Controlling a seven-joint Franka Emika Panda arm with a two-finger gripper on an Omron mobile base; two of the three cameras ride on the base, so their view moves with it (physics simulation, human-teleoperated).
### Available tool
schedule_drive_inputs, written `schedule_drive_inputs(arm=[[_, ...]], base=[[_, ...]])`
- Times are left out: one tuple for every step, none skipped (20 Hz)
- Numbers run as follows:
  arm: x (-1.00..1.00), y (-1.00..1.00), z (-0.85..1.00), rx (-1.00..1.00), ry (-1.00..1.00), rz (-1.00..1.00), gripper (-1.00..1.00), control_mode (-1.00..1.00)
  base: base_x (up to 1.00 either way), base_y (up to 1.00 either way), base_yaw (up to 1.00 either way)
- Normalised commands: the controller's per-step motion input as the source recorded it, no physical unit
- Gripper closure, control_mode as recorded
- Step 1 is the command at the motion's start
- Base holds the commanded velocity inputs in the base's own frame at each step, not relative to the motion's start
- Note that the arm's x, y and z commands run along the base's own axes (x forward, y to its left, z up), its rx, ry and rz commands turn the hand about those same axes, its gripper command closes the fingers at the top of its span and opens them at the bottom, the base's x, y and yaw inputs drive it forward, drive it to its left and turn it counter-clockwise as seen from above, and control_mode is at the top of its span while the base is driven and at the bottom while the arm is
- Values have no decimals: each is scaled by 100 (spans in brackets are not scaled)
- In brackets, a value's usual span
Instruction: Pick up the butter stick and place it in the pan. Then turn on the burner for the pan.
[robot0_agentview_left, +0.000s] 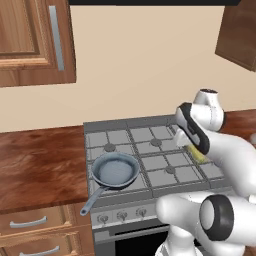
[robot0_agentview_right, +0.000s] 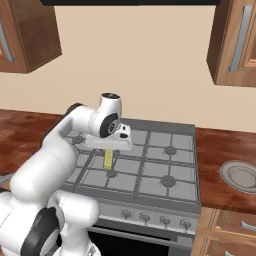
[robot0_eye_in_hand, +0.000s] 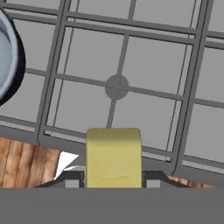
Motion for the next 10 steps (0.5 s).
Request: schedule_drive_inputs(arm=[[16, 83, 6, 0, 15, 0, 100, -100], [10, 84, 4, 0, 16, 0, 100, -100], [11, 85, 3, 0, 15, 0, 100, -100], [11, 85, 0, 0, 15, 0, 100, -100], [8, 84, 0, 0, 15, 0, 100, -100], [5, 79, 0, 0, 14, 0, 100, -100], [5, 80, 0, 0, 15, 0, 100, -100], [4, 81, 0, 0, 15, 0, 100, -100], [2, 80, 0, 0, 15, 0, 100, -100], [0, 81, 0, 0, 16, 0, 100, -100]], base=[[0, 0, 0], [0, 0, 0], [0, 0, 0], [0, 0, 0], [0, 0, 0], [0, 0, 0], [0, 0, 0], [0, 0, 0], [0, 0, 0], [0, 0, 0]])
